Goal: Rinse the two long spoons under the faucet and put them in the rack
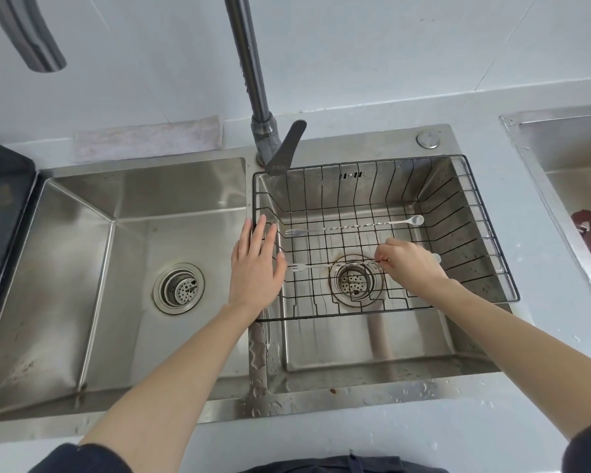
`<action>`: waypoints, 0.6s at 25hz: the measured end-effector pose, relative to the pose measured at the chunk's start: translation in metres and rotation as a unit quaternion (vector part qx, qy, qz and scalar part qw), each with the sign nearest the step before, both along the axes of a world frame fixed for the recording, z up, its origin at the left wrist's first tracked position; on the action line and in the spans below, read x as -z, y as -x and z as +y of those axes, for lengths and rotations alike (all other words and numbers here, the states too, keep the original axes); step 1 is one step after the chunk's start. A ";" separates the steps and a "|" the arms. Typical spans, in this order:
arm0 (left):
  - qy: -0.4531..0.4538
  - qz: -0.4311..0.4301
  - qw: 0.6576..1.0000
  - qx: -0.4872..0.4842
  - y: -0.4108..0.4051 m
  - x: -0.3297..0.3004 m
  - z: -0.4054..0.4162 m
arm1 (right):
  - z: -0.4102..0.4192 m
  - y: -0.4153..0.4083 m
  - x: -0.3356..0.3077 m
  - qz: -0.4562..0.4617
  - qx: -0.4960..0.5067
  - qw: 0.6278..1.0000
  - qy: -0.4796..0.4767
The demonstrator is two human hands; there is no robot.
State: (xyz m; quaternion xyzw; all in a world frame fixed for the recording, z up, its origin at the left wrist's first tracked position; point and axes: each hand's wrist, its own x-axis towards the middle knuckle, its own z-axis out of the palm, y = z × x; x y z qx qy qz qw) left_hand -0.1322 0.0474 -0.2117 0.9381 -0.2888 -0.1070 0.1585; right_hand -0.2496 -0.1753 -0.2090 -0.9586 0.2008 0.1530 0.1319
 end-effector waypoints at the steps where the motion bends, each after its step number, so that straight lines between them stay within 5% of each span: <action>1: 0.001 0.000 1.000 0.001 0.000 0.000 0.000 | 0.000 0.001 -0.001 0.001 0.001 1.000 -0.002; 15: 0.003 0.003 1.000 0.001 0.000 -0.003 -0.001 | 0.012 -0.006 0.001 0.049 -0.025 0.998 0.008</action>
